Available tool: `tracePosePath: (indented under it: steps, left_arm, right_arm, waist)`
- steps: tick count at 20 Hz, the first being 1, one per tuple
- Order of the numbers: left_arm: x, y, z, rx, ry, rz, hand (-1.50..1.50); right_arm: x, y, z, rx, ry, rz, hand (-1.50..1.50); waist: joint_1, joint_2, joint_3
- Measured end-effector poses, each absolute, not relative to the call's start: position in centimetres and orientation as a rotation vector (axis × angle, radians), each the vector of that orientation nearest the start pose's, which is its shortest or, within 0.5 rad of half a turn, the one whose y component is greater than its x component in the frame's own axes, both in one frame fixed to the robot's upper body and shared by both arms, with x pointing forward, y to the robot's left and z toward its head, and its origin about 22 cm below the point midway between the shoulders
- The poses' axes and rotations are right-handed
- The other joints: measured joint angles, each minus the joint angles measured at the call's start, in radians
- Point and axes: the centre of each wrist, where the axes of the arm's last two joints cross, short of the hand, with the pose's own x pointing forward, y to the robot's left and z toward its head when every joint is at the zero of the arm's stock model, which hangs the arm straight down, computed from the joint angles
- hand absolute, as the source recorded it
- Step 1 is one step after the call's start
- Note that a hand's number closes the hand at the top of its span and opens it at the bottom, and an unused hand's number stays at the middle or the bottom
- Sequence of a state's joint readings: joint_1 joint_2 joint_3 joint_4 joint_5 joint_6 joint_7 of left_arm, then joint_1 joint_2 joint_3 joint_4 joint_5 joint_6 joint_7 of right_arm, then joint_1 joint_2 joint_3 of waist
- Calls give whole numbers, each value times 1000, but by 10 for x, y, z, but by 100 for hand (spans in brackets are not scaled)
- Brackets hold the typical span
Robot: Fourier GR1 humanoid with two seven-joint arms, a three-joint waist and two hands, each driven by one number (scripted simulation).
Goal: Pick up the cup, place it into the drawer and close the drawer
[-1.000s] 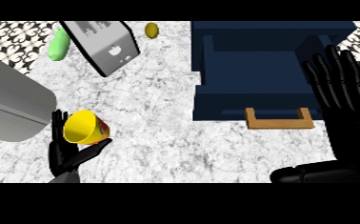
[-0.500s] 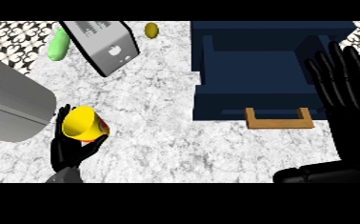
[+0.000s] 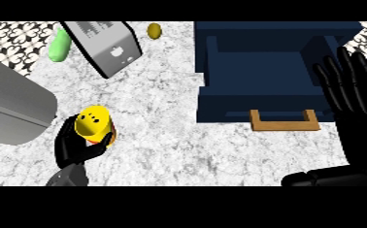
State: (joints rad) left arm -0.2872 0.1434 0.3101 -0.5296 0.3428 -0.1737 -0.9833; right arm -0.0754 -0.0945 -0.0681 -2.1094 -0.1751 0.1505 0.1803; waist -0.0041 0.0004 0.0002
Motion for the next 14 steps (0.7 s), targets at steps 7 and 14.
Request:
tracePosePath:
  steps: [7, 14]
  left_arm:
    - [251, 303, -141, 97, -1897, 436, 150]
    - [270, 285, -125, -56, -1952, 327, 150]
  right_arm:
    - [217, -240, 146, 148, -1998, 148, -150]
    - [219, -241, 144, 153, -2000, 138, -150]
  waist:
    - [0, 0, -1]
    - [2, -1, 0]
